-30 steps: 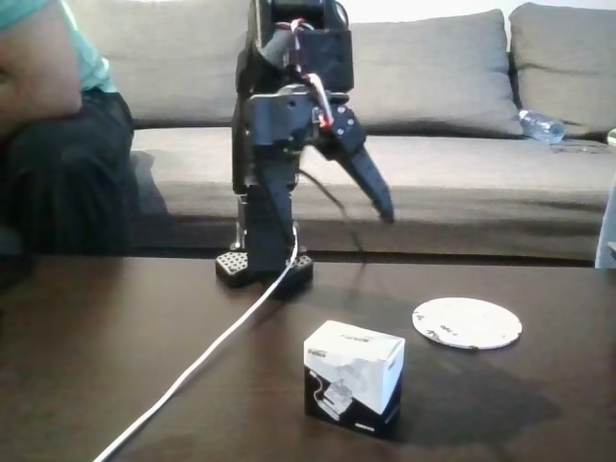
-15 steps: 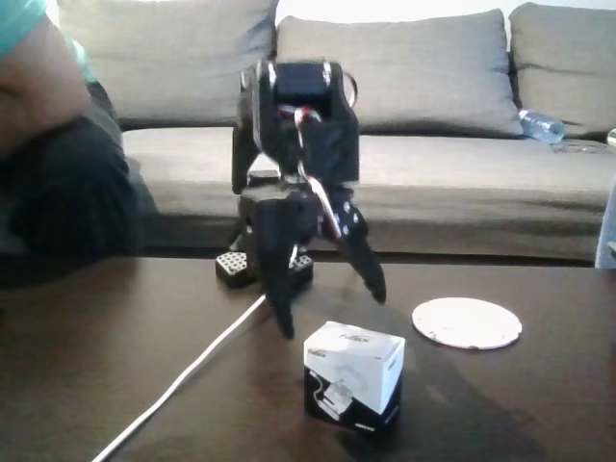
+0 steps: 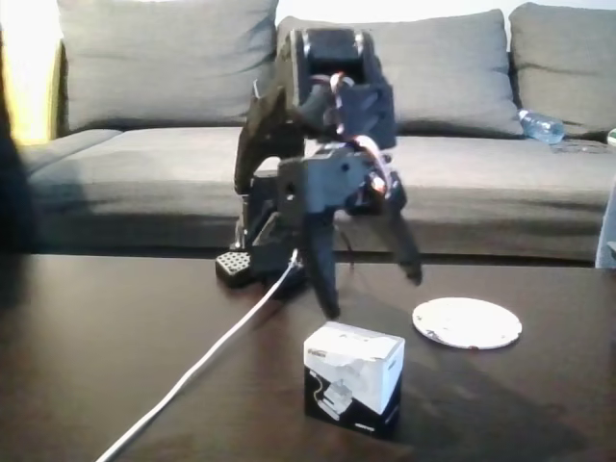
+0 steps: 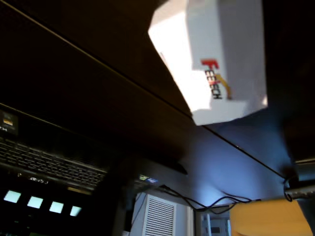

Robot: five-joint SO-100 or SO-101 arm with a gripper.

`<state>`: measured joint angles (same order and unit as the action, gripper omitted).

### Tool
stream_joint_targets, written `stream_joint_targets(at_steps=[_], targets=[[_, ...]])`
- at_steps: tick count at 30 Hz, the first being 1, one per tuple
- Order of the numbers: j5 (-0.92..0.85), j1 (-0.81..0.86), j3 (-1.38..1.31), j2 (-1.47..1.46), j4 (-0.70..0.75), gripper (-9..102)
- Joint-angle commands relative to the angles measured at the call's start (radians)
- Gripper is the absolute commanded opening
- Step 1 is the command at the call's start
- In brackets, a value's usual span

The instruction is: Grasp a servo box and put it on the zirlivani.

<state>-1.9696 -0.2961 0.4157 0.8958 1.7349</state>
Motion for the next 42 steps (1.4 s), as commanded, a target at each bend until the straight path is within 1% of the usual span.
stream_joint_targets(at_steps=[1,5,12,17,26,31,42], targets=[[-0.009,0.0,-0.041,0.011,0.049,44],[-0.014,0.0,-0.04,0.011,0.052,44],[-0.006,0.0,0.051,0.025,0.049,44],[0.025,0.002,0.051,0.012,0.048,44],[0.02,0.009,0.043,-0.04,0.032,44],[0.02,0.015,0.041,-0.089,-0.017,44],[0.017,0.009,0.057,-0.117,-0.023,44]])
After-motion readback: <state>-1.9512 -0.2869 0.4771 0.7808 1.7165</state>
